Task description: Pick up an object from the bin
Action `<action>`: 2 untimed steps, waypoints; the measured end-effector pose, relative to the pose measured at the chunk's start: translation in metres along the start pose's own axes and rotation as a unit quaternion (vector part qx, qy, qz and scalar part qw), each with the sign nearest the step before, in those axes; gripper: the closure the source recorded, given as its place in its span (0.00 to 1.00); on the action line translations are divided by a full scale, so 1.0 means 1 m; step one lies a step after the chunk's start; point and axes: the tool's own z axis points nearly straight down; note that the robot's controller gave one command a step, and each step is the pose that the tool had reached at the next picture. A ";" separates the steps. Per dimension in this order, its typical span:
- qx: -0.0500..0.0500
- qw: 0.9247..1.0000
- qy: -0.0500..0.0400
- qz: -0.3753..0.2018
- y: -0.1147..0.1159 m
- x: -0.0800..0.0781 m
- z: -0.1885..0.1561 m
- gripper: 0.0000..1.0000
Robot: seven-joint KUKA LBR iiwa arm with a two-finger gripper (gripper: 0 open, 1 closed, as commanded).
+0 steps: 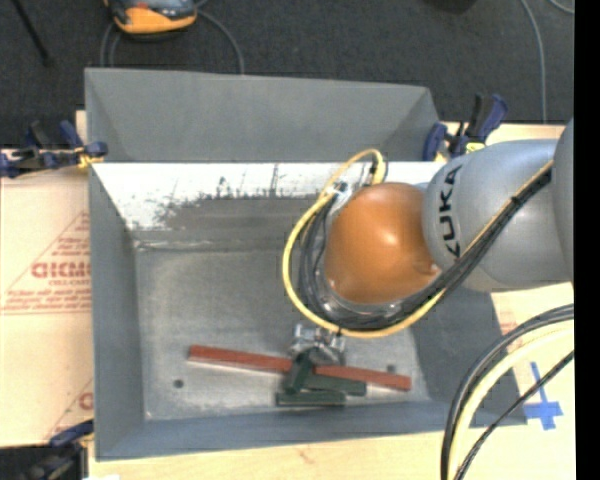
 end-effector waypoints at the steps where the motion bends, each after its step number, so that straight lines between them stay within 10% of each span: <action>1: 0.000 1.000 0.000 0.000 0.000 0.000 0.000 1.00; 2: 0.001 1.000 -0.002 -0.008 -0.002 -0.027 -0.131 1.00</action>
Offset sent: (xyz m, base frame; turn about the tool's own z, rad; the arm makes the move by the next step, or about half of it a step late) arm 0.0105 0.0248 0.1307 -0.0210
